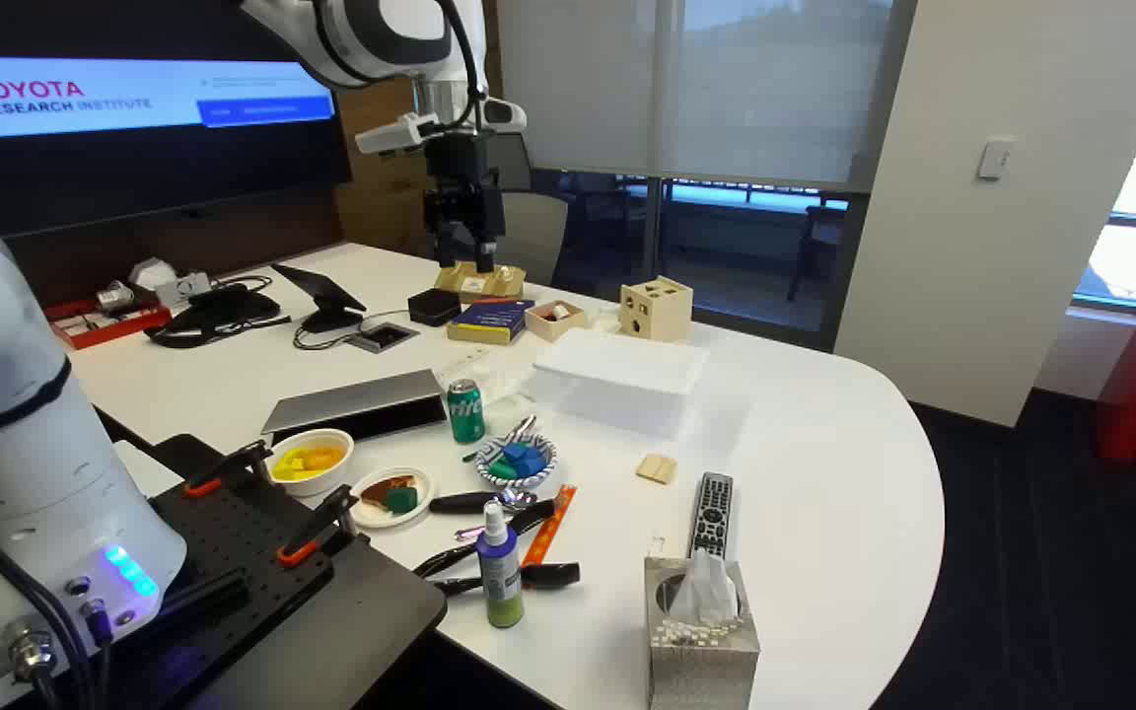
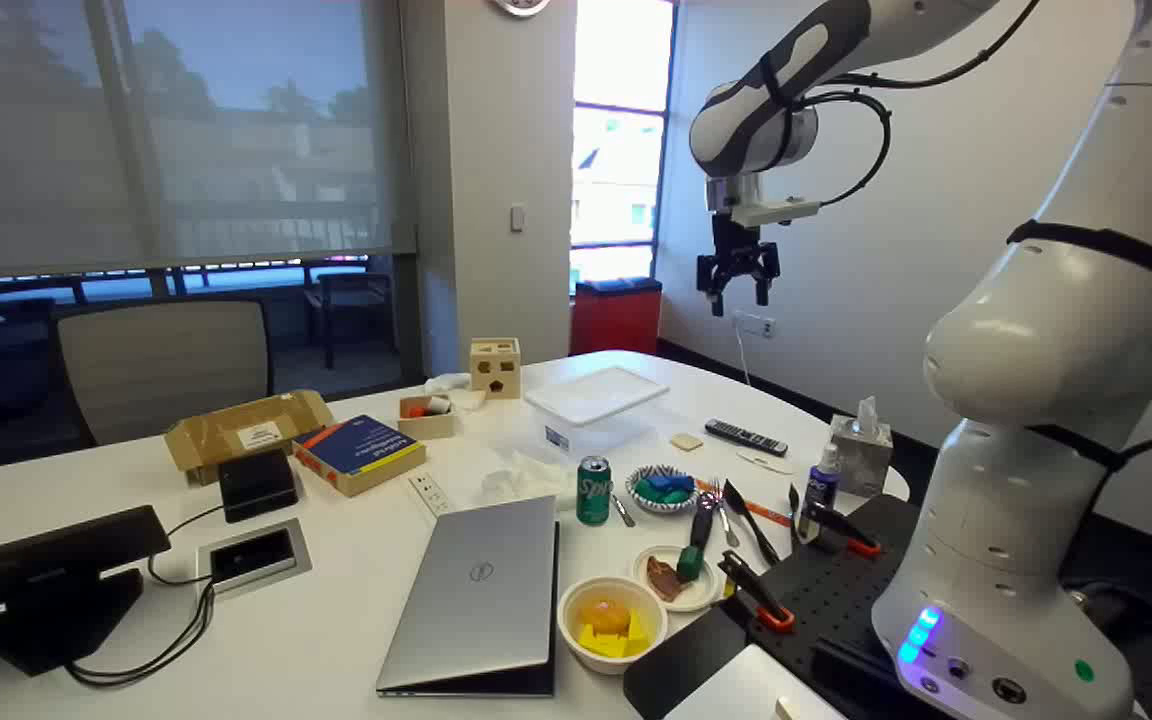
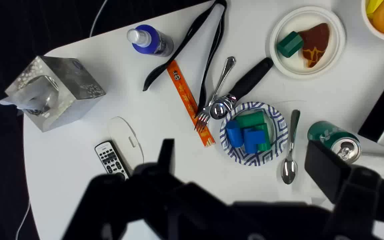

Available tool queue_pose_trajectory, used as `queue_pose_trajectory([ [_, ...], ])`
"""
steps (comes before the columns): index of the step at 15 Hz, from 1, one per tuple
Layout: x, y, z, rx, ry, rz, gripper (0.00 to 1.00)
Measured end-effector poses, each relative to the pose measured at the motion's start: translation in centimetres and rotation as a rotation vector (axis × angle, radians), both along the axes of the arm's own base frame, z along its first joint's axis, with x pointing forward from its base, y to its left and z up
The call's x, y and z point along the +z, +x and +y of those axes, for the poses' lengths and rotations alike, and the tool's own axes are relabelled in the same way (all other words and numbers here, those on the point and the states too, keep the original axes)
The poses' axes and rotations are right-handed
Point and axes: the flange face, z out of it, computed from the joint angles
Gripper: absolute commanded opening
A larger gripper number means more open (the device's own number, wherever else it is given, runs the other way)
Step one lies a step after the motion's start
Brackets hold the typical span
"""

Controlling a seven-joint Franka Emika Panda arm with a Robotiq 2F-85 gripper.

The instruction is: Open the laptop, then press a key on the keyboard

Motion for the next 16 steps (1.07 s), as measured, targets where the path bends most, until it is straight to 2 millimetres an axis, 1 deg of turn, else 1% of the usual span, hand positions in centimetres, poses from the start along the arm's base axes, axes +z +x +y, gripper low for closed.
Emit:
queue_pose_trajectory([
  [6, 0.0, 0.0, 0.0, 0.000, 0.000, 0.000, 1.00],
  [8, -0.6, -0.1, 0.2, -0.014, 0.028, -0.005, 1.00],
  [9, -1.4, -0.2, 0.4, -0.031, 0.058, -0.014, 1.00],
  [11, -3.8, -0.5, 1.3, -0.071, 0.131, -0.041, 1.00],
  [16, -10.7, -2.6, 5.0, -0.153, 0.321, -0.126, 1.00],
])
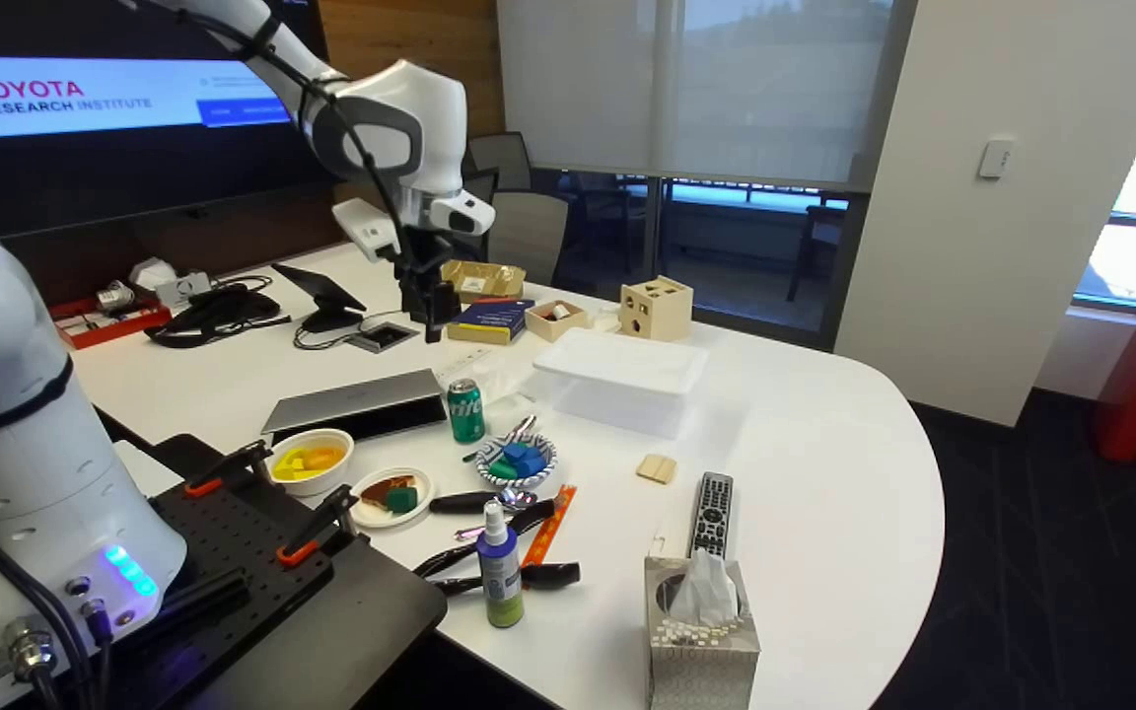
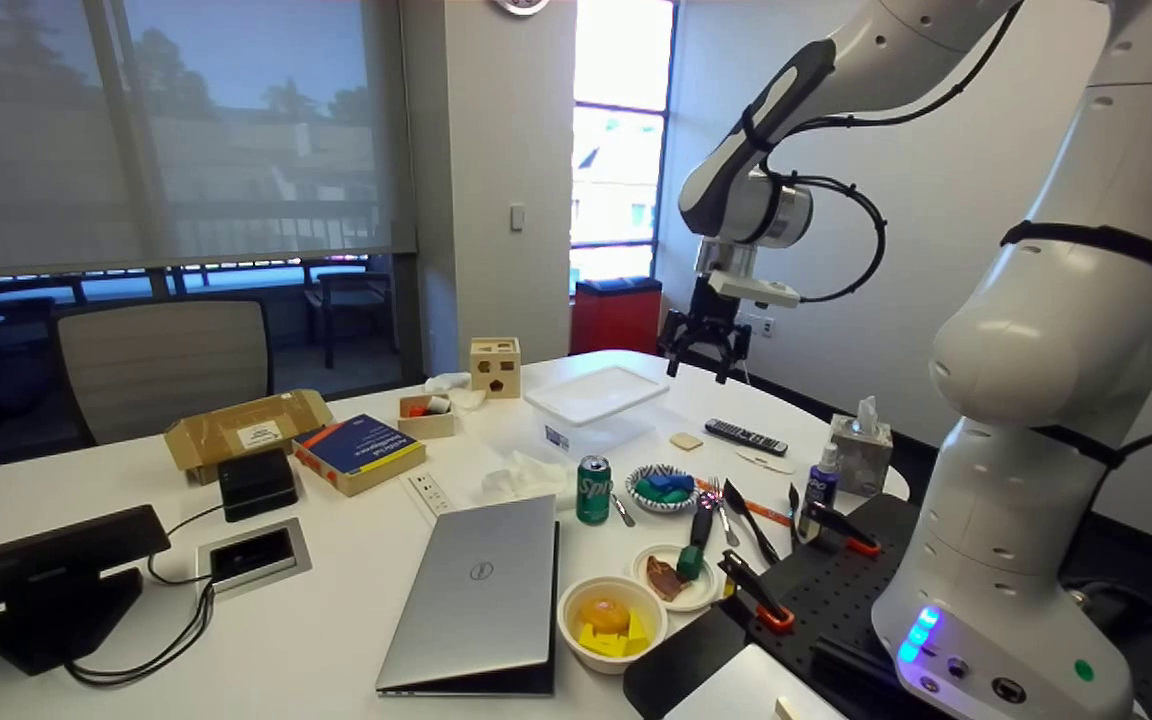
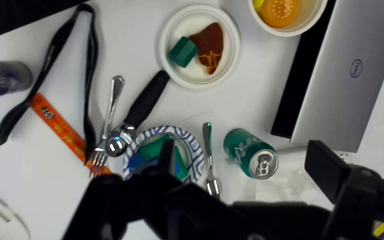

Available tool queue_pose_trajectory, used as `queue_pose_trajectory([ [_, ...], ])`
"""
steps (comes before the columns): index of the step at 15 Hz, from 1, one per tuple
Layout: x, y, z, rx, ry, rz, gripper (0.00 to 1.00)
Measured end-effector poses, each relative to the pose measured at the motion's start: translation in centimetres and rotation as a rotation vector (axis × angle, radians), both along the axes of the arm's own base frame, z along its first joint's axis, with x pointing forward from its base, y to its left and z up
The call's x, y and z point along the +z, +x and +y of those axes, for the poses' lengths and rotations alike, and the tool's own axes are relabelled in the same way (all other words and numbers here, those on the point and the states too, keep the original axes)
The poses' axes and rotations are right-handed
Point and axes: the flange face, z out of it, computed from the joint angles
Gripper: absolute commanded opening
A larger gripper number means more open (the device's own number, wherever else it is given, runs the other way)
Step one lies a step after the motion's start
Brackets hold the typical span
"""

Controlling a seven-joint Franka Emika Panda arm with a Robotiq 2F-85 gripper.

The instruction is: Open the laptop, then press a key on the keyboard

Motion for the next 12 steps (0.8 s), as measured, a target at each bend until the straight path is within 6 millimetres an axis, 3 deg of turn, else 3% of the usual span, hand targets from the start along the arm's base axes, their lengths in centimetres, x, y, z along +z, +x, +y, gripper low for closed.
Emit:
queue_pose_trajectory([
  [5, -5.2, -2.4, 3.5, -0.088, 0.197, -0.060, 1.00],
  [12, -11.3, -2.3, 8.3, -0.205, 0.326, -0.156, 1.00],
])
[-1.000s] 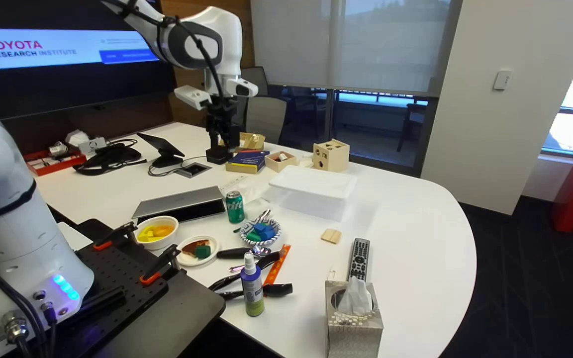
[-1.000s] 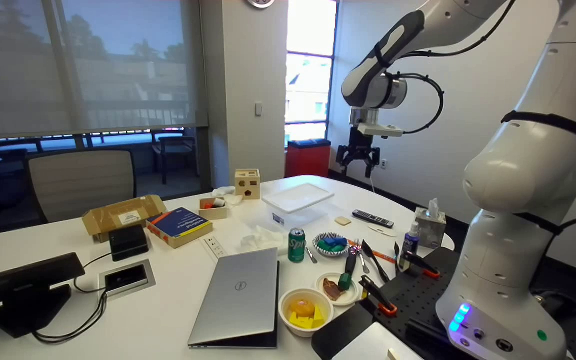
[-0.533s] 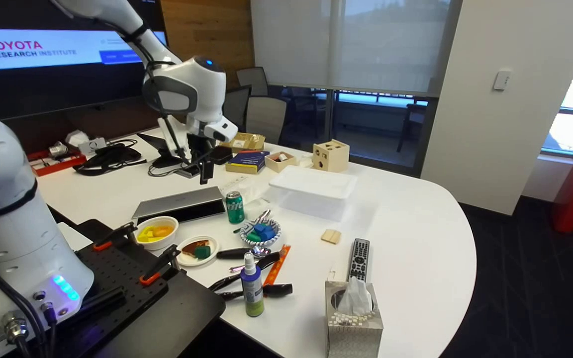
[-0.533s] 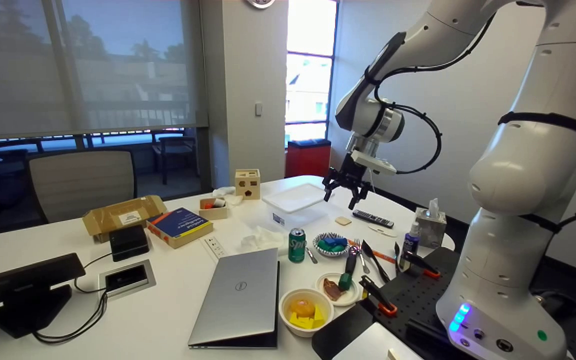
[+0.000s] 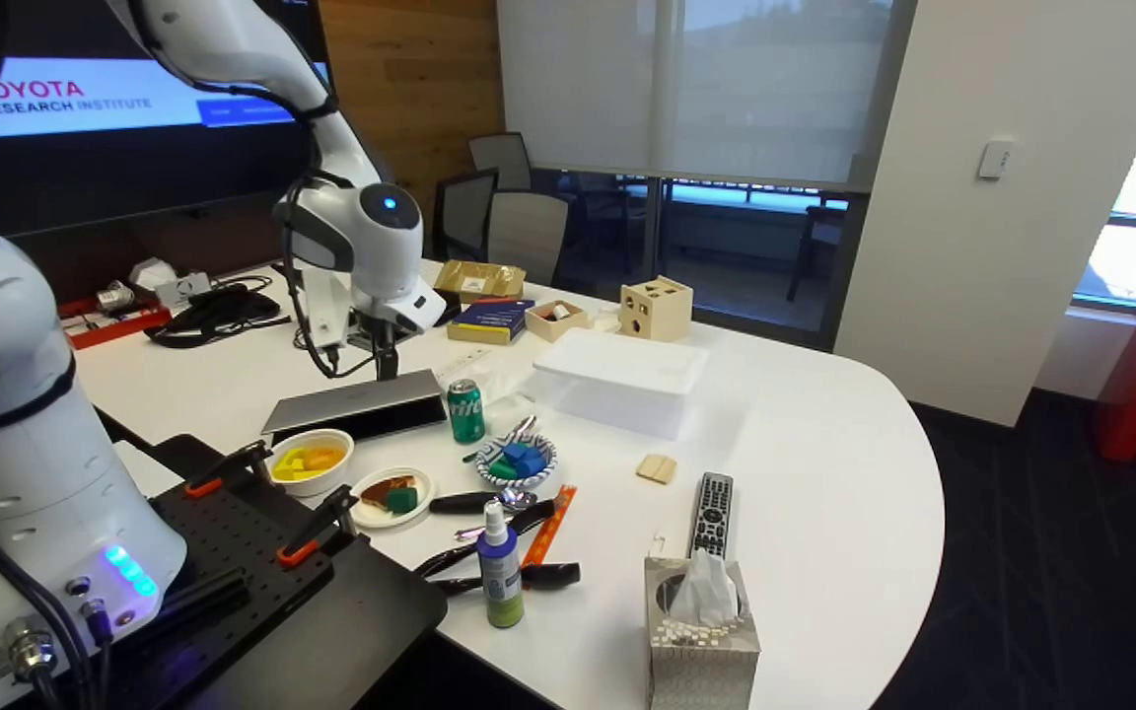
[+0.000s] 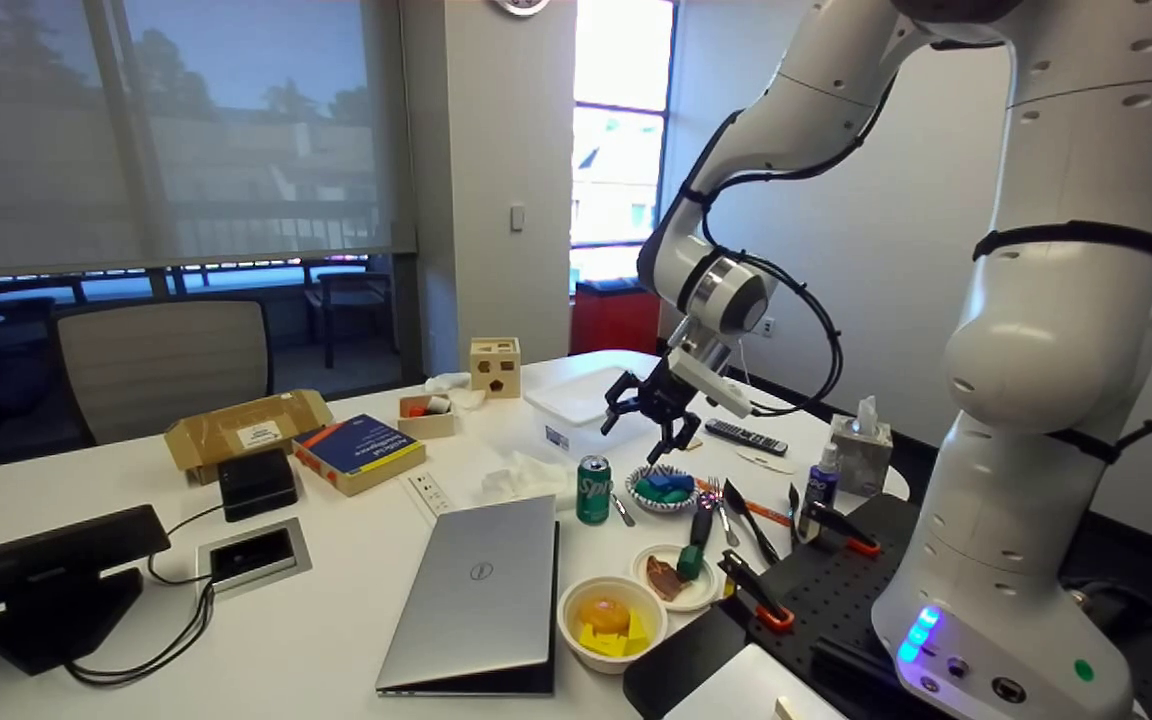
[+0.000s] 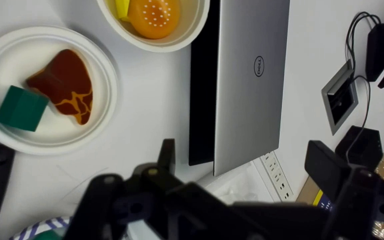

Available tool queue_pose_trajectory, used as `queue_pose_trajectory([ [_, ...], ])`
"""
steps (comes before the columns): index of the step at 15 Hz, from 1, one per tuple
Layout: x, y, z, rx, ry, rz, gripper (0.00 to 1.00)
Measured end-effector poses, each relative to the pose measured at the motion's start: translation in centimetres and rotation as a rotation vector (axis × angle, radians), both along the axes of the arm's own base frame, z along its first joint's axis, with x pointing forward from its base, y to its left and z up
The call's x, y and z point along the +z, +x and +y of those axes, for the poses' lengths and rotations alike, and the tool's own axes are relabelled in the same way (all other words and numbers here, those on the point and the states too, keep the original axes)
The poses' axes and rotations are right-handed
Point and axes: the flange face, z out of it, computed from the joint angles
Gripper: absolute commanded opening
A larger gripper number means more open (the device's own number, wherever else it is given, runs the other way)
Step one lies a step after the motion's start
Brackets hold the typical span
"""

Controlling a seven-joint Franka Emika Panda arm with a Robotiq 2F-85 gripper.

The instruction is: Open the laptop, then press a key on the keyboard

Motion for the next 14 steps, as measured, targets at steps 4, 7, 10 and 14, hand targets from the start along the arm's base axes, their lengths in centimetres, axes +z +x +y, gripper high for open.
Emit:
queue_pose_trajectory([
  [4, -5.1, 1.0, 3.5, -0.014, 0.034, -0.026, 1.00],
  [7, -9.0, 1.5, 5.0, 0.001, 0.052, -0.013, 1.00],
  [10, -12.3, 2.1, 5.9, 0.022, 0.070, -0.007, 1.00],
  [14, -15.3, 3.3, 7.2, 0.056, 0.103, -0.012, 1.00],
])
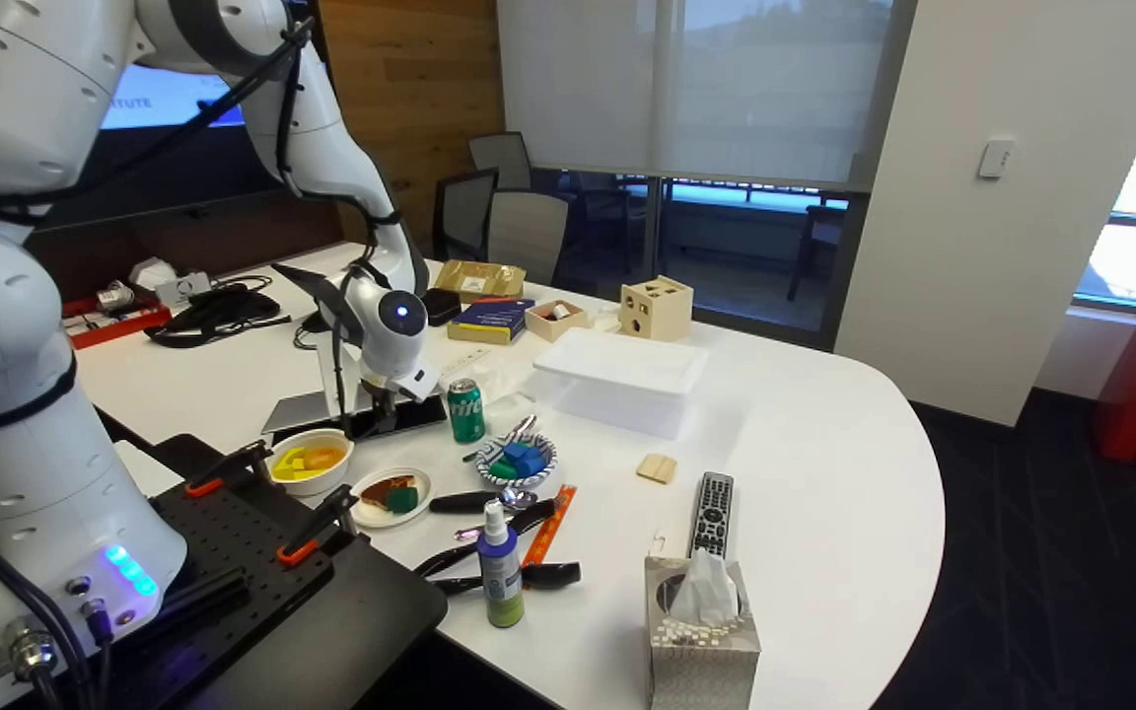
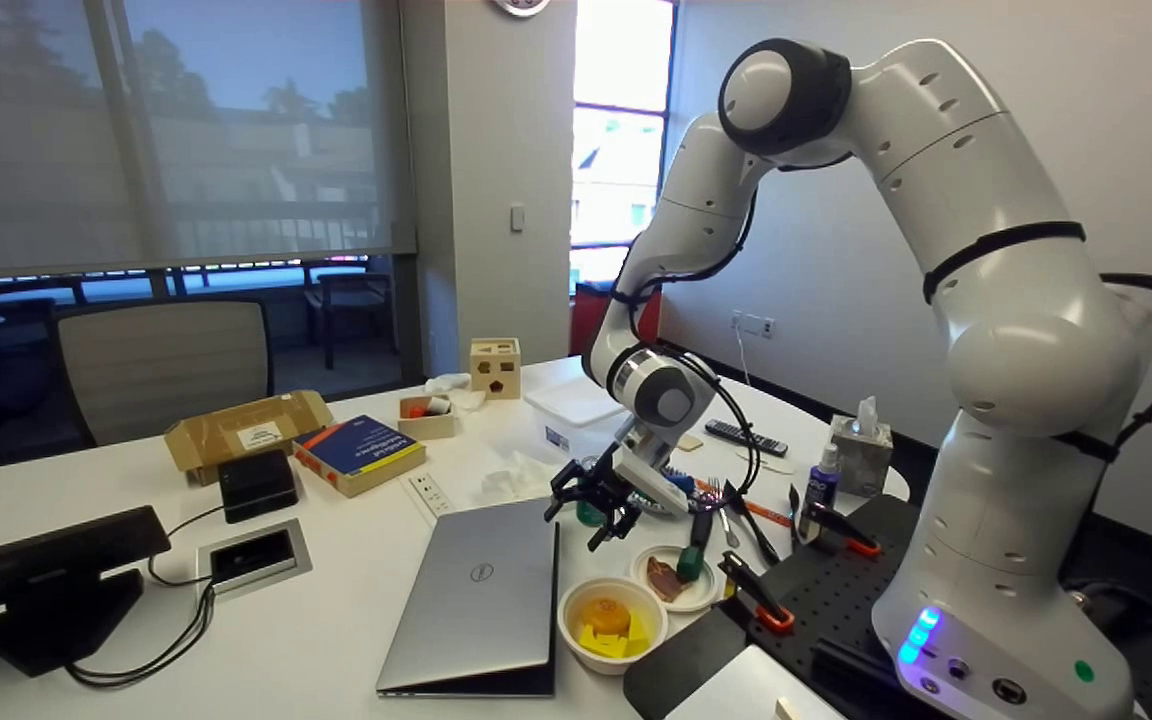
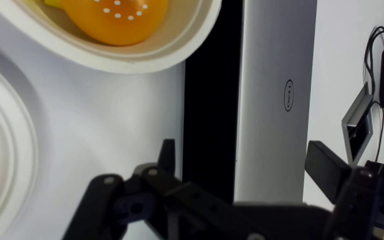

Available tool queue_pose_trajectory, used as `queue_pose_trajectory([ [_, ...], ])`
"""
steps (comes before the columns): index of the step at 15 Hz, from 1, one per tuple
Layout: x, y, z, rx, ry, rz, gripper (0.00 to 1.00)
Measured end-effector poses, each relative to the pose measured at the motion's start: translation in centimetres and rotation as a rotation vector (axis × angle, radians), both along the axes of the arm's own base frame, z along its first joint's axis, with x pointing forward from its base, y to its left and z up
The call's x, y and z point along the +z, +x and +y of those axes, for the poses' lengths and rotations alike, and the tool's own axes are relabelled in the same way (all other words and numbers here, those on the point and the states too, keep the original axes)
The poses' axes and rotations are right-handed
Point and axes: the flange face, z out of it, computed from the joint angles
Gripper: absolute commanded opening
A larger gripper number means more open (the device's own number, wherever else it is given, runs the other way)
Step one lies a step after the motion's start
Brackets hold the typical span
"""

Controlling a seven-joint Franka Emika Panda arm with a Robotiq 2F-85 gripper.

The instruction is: Open the laptop, then press a key on the keyboard

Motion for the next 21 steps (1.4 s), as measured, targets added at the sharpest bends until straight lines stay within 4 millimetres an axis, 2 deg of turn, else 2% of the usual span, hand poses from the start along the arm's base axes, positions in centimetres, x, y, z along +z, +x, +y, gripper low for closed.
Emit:
queue_pose_trajectory([
  [8, -2.6, 2.2, 3.1, 0.073, 0.036, -0.024, 1.00],
  [13, -2.8, 3.7, 4.4, 0.106, 0.033, -0.051, 1.00],
  [21, -2.4, 4.6, 4.6, 0.140, 0.095, -0.101, 1.00],
])
